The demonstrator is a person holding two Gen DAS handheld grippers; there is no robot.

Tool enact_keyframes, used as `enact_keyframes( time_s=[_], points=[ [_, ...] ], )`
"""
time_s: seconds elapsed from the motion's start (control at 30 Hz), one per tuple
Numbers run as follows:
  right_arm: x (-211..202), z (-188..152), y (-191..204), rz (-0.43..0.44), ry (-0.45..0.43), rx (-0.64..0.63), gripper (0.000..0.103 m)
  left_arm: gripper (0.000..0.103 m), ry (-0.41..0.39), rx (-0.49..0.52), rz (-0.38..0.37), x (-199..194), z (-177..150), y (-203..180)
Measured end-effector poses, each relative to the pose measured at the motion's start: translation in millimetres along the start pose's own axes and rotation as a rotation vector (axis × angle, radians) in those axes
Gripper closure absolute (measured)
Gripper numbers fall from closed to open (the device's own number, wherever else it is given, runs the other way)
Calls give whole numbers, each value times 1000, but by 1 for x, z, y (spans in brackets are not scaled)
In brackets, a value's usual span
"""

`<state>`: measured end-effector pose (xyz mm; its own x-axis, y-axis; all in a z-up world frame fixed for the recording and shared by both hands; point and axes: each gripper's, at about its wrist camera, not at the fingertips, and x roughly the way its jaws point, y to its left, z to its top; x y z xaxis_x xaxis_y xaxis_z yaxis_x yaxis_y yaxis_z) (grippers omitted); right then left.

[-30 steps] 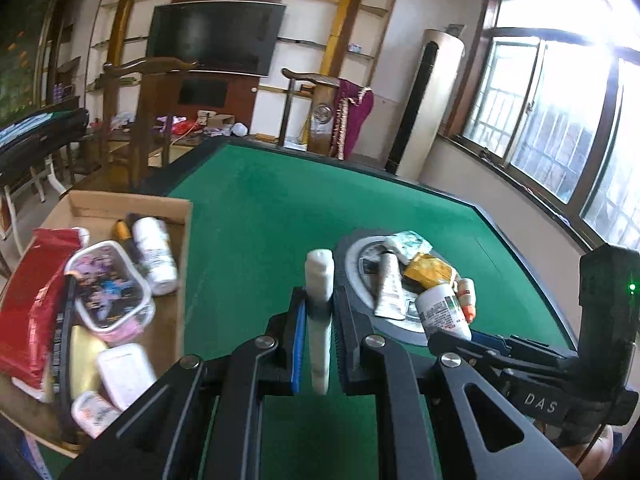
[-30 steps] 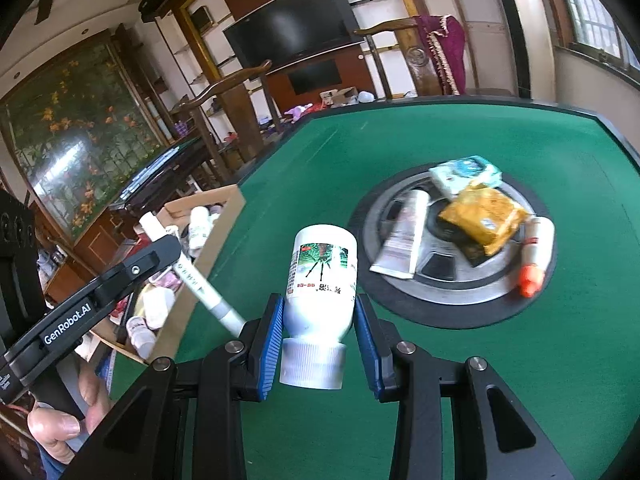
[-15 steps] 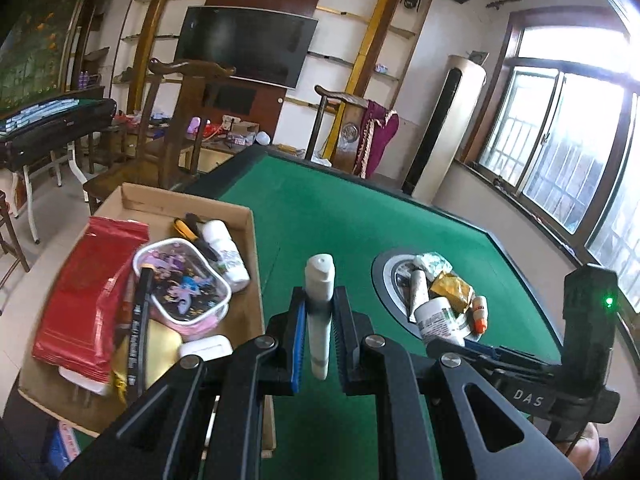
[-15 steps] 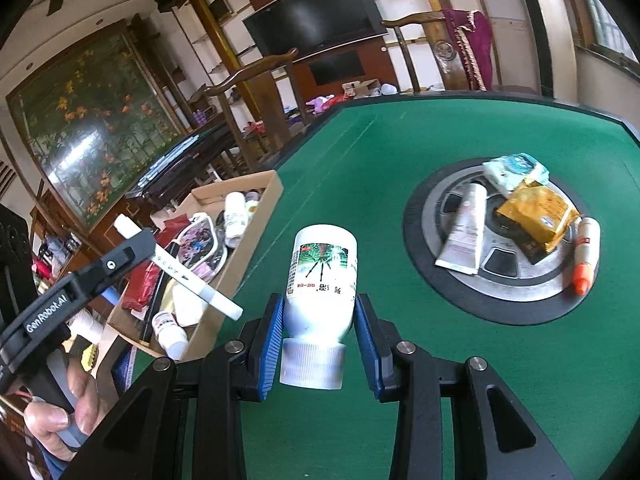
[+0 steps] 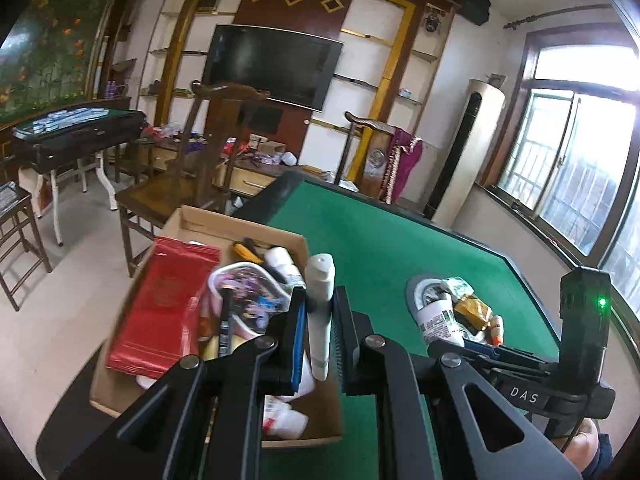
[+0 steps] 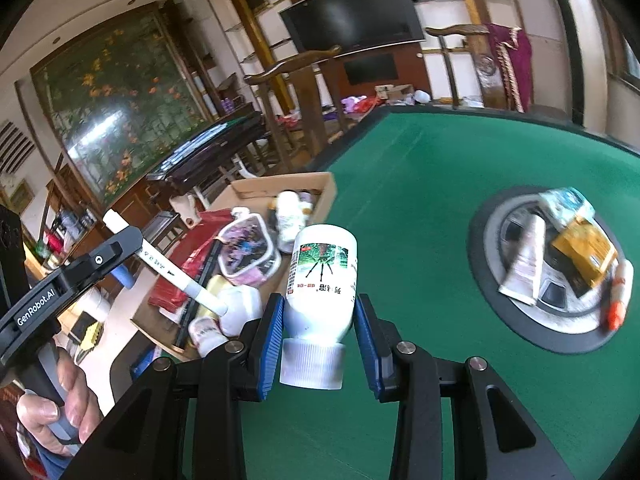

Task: Organize objects
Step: 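Lift and carry the white marker and white bottle to the cardboard tray with both grippers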

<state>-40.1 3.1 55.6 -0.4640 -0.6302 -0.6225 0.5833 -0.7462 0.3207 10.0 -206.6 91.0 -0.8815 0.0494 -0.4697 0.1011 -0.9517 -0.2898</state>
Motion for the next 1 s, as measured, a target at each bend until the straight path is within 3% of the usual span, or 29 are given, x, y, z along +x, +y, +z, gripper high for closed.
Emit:
enact_keyframes(
  time_s=[0.43, 1.0],
  points=[
    [62, 42, 60, 44, 56, -93, 64, 91, 25, -14, 58, 7, 25, 44],
    [148, 70, 73, 33, 143, -102, 64, 91, 140, -24, 61, 70, 49, 68]
  ],
)
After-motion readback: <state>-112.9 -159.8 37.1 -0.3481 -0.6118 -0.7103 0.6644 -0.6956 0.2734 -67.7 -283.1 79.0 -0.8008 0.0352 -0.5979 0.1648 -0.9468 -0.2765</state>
